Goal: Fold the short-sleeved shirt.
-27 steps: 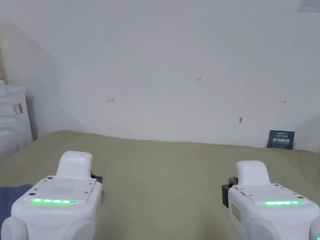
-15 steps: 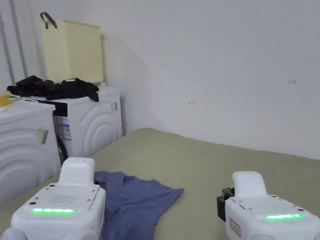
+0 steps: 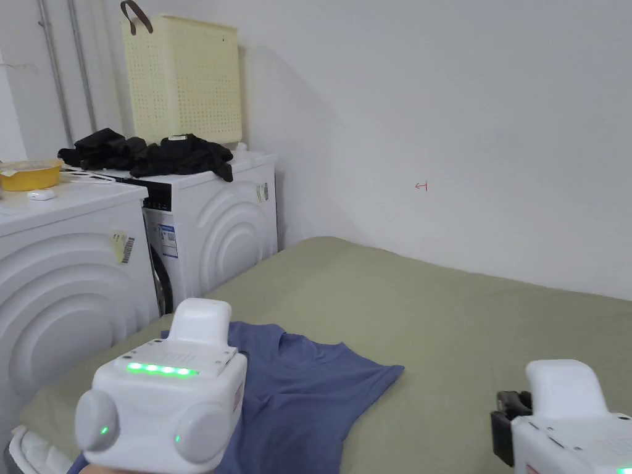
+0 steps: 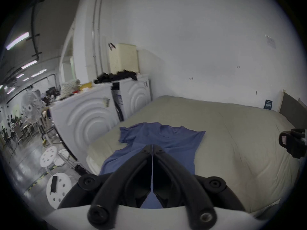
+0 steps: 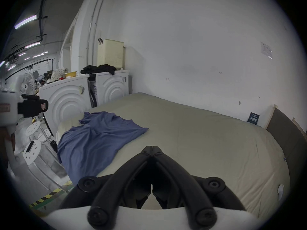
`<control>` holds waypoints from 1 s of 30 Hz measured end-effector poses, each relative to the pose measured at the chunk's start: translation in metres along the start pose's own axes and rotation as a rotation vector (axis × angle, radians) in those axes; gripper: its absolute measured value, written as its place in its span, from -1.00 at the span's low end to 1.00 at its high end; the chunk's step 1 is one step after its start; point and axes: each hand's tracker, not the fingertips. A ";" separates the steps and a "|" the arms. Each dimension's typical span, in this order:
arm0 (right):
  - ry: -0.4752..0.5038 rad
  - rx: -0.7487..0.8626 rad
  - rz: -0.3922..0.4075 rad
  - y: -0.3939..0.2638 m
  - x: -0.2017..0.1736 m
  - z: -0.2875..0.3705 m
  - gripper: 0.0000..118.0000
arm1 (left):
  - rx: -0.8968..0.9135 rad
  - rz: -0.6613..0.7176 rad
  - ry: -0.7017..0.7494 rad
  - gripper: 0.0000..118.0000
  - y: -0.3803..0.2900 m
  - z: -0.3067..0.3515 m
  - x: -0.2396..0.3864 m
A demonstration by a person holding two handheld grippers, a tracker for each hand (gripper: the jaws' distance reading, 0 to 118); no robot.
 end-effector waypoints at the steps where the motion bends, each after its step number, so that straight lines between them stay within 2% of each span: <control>1: -0.013 -0.010 -0.002 -0.001 0.007 -0.008 -0.97 | -0.026 0.005 -0.028 -1.00 0.004 -0.022 0.004; 4: -0.070 -0.045 -0.010 -0.006 0.034 -0.028 -0.97 | -0.108 0.040 -0.065 -1.00 0.007 -0.086 0.021; 8: -0.127 -0.102 -0.036 -0.006 0.069 -0.069 -0.97 | -0.213 -0.046 -0.121 -1.00 0.010 -0.167 0.046; 11: -0.132 -0.151 -0.067 -0.007 0.093 -0.098 -0.97 | -0.375 -0.163 -0.141 -0.99 0.021 -0.245 0.062; 12: -0.133 -0.161 -0.064 -0.008 0.099 -0.105 -0.97 | -0.484 -0.228 -0.189 -0.99 0.026 -0.276 0.067; 15: -0.135 -0.190 -0.065 -0.016 0.115 -0.118 -0.97 | -0.757 -0.230 -0.305 -0.97 0.030 -0.344 0.076; 16: -0.126 -0.209 -0.074 -0.018 0.120 -0.121 -0.97 | -0.816 -0.180 -0.346 -0.77 0.029 -0.366 0.077; 19: -0.121 -0.241 -0.102 -0.029 0.130 -0.126 -0.97 | -0.873 -0.044 -0.345 0.29 0.016 -0.391 0.085; 22: -0.117 -0.261 -0.104 -0.036 0.132 -0.125 -0.97 | -0.866 -0.057 -0.299 0.46 0.005 -0.402 0.097; 27: -0.119 -0.280 -0.101 -0.043 0.137 -0.118 -0.97 | -0.911 -0.091 -0.282 0.51 -0.019 -0.405 0.108; 28: -0.123 -0.279 -0.108 -0.043 0.137 -0.116 -0.97 | -0.880 -0.115 -0.285 0.45 -0.020 -0.399 0.109; 29: -0.124 -0.282 -0.118 -0.044 0.138 -0.113 -0.97 | -0.859 -0.106 -0.285 0.17 -0.019 -0.392 0.107; 30: -0.120 -0.281 -0.127 -0.044 0.138 -0.111 -0.97 | -0.811 -0.069 -0.277 -0.54 -0.016 -0.385 0.105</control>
